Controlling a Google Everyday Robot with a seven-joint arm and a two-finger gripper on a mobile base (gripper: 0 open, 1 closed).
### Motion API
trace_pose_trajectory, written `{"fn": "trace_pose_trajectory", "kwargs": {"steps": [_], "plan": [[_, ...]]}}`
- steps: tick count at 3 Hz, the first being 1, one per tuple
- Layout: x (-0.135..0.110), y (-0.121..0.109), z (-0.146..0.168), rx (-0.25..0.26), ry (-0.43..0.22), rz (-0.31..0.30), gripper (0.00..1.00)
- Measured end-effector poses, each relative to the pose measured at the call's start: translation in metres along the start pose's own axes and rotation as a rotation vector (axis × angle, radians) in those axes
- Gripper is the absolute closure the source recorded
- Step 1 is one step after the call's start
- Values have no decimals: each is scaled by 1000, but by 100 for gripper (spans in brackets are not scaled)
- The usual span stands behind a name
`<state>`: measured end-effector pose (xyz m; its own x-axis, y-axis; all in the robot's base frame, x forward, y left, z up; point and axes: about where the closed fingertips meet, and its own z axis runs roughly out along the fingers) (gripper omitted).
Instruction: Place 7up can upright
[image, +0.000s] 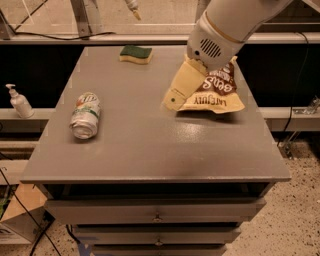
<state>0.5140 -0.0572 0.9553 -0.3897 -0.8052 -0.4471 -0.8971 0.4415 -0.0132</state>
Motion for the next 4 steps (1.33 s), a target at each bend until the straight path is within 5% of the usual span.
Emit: {"fn": "trace_pose_trajectory", "kwargs": {"steps": [2,4], "plan": [[-76,11,43,-86,-97,-34,0],[-92,14,58,-128,-150,-7,0]]}}
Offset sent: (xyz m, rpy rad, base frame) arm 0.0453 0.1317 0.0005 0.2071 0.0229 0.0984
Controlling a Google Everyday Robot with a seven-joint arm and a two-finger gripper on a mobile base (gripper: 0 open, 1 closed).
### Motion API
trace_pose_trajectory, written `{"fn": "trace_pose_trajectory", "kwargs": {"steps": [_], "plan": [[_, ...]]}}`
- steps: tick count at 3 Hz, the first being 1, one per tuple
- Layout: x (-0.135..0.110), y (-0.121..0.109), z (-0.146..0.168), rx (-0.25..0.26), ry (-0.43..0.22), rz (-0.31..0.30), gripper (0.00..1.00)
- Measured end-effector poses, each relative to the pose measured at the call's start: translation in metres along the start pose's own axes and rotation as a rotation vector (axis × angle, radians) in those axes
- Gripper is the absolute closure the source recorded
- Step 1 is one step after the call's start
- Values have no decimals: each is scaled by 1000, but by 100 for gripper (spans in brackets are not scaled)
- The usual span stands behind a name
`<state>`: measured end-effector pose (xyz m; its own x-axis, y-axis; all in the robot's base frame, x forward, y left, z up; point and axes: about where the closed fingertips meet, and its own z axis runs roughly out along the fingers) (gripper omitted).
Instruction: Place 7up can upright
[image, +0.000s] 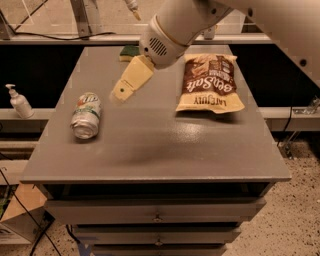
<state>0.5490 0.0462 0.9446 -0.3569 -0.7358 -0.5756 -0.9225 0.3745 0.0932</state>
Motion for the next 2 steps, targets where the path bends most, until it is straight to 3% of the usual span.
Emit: {"fn": "trace_pose_trajectory", "kwargs": {"steps": [2], "plan": [[-68,10,64,-106,-112,49,0]]}}
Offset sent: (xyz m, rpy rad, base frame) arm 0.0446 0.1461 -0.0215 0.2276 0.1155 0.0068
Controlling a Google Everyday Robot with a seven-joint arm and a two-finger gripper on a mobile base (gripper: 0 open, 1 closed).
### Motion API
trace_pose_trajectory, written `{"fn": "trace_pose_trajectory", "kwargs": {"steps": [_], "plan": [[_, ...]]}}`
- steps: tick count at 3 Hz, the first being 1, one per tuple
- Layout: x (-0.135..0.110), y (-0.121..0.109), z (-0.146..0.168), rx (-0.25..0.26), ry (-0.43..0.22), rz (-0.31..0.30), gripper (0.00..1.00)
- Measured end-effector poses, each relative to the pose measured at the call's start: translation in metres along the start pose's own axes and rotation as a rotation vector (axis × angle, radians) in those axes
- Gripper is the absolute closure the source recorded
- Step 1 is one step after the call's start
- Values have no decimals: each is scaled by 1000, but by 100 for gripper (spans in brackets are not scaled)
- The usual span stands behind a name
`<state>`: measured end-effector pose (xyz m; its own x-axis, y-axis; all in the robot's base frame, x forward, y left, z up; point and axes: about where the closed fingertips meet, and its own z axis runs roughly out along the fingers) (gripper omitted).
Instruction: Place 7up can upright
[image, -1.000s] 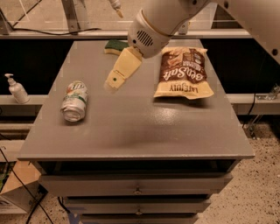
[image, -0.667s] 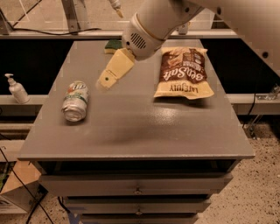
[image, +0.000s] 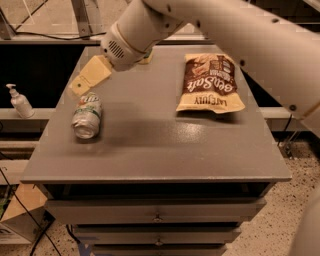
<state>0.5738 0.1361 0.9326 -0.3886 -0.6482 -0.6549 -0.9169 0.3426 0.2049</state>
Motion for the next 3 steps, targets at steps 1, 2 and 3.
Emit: {"fn": "trace_pose_trajectory", "kwargs": {"steps": [1,2,3], "plan": [[-22,-3,37,-31,-1,30,0],[-27,-12,64,-8,38,72,0],[-19,-20,85,8,72,118,0]]}}
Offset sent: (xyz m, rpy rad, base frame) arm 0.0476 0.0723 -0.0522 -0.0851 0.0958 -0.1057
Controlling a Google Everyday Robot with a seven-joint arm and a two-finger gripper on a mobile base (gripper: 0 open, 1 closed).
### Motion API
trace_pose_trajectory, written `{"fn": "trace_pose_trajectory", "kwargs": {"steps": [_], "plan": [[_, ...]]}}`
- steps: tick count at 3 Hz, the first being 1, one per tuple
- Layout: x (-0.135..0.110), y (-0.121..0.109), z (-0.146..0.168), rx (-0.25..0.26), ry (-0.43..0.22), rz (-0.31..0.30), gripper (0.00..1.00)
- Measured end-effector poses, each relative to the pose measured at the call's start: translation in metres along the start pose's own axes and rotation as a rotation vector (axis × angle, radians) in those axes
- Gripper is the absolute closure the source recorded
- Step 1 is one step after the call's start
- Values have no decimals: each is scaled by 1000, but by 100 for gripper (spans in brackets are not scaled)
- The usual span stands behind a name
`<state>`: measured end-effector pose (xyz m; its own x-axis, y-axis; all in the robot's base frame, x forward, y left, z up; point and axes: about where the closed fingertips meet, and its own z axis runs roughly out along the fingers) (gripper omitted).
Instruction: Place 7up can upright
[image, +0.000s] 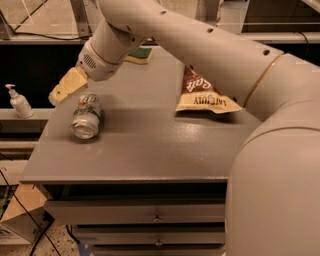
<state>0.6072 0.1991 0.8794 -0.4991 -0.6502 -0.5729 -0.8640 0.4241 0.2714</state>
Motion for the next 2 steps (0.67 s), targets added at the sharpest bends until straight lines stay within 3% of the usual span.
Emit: {"fn": "trace_pose_trajectory", "kwargs": {"steps": [2], "plan": [[29,-6,35,30,91,99,0]]}}
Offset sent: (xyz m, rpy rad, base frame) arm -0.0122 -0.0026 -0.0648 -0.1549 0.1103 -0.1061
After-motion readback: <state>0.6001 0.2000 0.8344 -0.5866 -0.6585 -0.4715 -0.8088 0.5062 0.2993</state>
